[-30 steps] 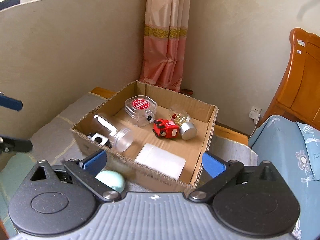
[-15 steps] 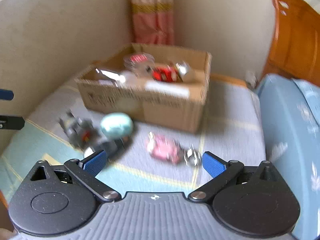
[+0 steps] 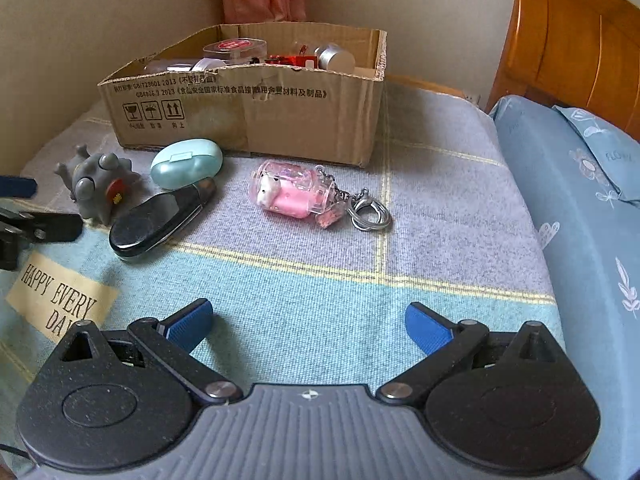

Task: Organize rigid objects
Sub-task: 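Grasp the grey toy dog with the left tool while the right tool approaches the pink keychain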

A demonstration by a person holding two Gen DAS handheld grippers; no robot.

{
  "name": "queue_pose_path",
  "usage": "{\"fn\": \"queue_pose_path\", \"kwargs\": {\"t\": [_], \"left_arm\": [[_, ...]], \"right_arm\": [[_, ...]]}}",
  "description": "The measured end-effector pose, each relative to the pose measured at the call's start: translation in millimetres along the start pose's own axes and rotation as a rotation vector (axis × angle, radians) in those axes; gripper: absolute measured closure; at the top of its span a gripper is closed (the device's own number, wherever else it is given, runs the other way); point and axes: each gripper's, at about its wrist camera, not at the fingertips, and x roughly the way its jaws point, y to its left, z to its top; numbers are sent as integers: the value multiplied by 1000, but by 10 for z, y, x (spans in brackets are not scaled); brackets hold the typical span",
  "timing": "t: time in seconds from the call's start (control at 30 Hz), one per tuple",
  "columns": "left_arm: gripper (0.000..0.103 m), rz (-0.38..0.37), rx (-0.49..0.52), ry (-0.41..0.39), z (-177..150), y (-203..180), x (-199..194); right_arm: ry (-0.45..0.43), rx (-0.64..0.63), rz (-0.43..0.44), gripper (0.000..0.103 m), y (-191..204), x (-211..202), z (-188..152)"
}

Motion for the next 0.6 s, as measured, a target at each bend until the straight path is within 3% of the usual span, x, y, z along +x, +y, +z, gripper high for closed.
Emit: {"fn": "queue_pose_path", "kwargs": {"t": [0.07,0.2,0.6], "left_arm": [[1,10,-22,22,-10,34,95],[1,25,-21,-17,-24,45,126],[1,30,-27,-35,130,16,273]], "right_arm": [[11,1,-1,0,0,1,19],[26,2,-5,0,5,4,41],[-14,2,-10,0,24,43,43]]}}
